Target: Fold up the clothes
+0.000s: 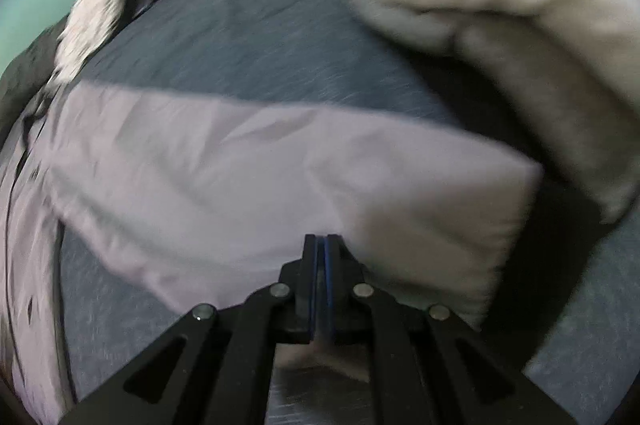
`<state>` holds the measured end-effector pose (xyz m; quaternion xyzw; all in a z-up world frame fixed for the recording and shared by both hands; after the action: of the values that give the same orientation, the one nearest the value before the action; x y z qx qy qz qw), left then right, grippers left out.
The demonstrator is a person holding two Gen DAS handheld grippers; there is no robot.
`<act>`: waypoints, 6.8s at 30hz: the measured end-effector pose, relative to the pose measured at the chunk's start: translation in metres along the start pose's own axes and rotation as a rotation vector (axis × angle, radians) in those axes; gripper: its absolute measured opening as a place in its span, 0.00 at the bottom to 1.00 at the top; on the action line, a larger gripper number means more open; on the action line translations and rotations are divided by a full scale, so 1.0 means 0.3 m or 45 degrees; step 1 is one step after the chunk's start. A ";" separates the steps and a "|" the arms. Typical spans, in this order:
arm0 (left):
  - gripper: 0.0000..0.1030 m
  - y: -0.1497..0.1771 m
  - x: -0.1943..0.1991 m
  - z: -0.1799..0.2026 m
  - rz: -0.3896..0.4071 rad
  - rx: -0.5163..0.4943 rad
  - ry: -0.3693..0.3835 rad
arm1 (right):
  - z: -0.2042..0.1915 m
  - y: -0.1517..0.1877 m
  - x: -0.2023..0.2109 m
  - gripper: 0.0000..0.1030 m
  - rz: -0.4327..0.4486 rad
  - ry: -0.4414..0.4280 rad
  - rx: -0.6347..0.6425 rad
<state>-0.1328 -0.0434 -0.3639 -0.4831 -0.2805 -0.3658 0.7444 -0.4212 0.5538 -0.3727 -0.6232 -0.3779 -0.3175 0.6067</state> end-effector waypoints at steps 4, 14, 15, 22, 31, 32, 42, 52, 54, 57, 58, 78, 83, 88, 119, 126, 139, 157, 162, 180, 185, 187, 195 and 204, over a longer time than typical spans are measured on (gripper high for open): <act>0.66 -0.003 -0.004 0.007 0.001 -0.003 0.007 | 0.030 0.002 0.092 0.03 0.111 0.018 -0.023; 0.66 0.002 0.012 0.011 0.013 -0.004 0.016 | 0.278 0.102 0.180 0.43 0.180 0.012 -0.342; 0.66 0.003 0.011 0.009 0.012 -0.002 0.014 | 0.279 0.104 0.178 0.48 0.172 0.051 -0.325; 0.66 0.013 -0.010 0.010 -0.012 -0.006 0.015 | 0.352 0.126 0.180 0.64 0.177 0.163 -0.312; 0.66 0.013 -0.014 0.005 -0.012 -0.002 0.006 | 0.377 0.150 0.187 0.47 0.215 0.035 -0.293; 0.66 0.012 -0.014 0.006 -0.012 -0.002 0.008 | 0.372 0.154 0.193 0.45 0.222 0.030 -0.286; 0.66 0.008 -0.011 0.008 -0.004 -0.003 0.013 | 0.229 0.014 0.439 0.07 0.515 0.082 -0.012; 0.66 0.002 0.004 0.002 0.010 -0.004 0.008 | 0.262 -0.263 0.527 0.07 0.601 0.202 -0.007; 0.66 0.003 0.002 -0.002 0.008 -0.003 0.006 | 0.257 -0.301 0.497 0.07 0.599 0.227 -0.023; 0.66 0.004 0.001 -0.006 0.006 -0.004 0.005 | 0.285 -0.313 0.450 0.07 0.551 0.243 -0.078; 0.66 0.004 0.001 -0.007 0.005 -0.005 0.006 | 0.292 -0.311 0.430 0.07 0.523 0.239 -0.096; 0.66 -0.006 0.039 0.003 0.031 0.004 0.021 | 0.209 -0.182 0.562 0.09 0.542 0.160 -0.072; 0.66 -0.015 0.071 -0.037 0.042 0.068 0.014 | -0.020 -0.124 0.570 0.16 0.537 -0.077 0.004; 0.66 -0.010 0.139 -0.131 0.031 0.188 0.023 | -0.285 -0.042 0.485 0.25 0.449 -0.344 -0.003; 0.66 0.019 0.561 -1.155 0.027 0.651 -0.666 | -1.064 0.379 0.207 0.41 0.148 -0.981 0.150; 0.66 0.042 0.614 -1.174 0.106 0.661 -0.689 | -1.072 0.382 0.225 0.43 0.165 -1.003 0.161; 0.66 -0.156 0.404 -0.996 0.057 0.446 -0.571 | -1.082 0.390 0.206 0.46 0.151 -1.012 0.144; 0.66 -0.291 0.149 -0.752 -0.015 0.274 -0.495 | -1.066 0.378 0.218 0.47 0.160 -1.051 0.108; 0.66 -0.283 0.083 -0.745 -0.043 0.298 -0.504 | -1.067 0.367 0.222 0.54 0.163 -1.068 0.116; 0.67 -0.406 -0.011 -0.700 -0.023 0.292 -0.551 | -1.033 0.346 0.226 0.56 0.175 -1.060 0.087; 0.67 -0.383 -0.013 -0.707 -0.056 0.287 -0.539 | -1.041 0.346 0.222 0.56 0.170 -1.063 0.092; 0.67 -0.366 -0.006 -0.715 -0.067 0.284 -0.527 | -1.044 0.346 0.225 0.56 0.171 -1.064 0.095; 0.67 -0.284 0.267 -0.884 0.036 0.400 -0.576 | -1.034 0.343 0.238 0.57 0.189 -1.057 0.089; 0.67 -0.103 0.412 -1.131 0.066 0.566 -0.722 | -1.033 0.346 0.229 0.57 0.182 -1.037 0.095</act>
<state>-0.0652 -0.3991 -0.3802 -0.3986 -0.5363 -0.1282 0.7328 -0.2775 0.2533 -0.3482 -0.7001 -0.5539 0.0118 0.4505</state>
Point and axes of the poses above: each gripper's, at about its wrist camera, not at the fingertips, and x roughly against the way its jaws point, z to its right, y to its underside, the point moved 4 cm from there along -x, roughly the way its jaws point, and after that the axes turned 2 degrees about x, right-handed, at the moved point
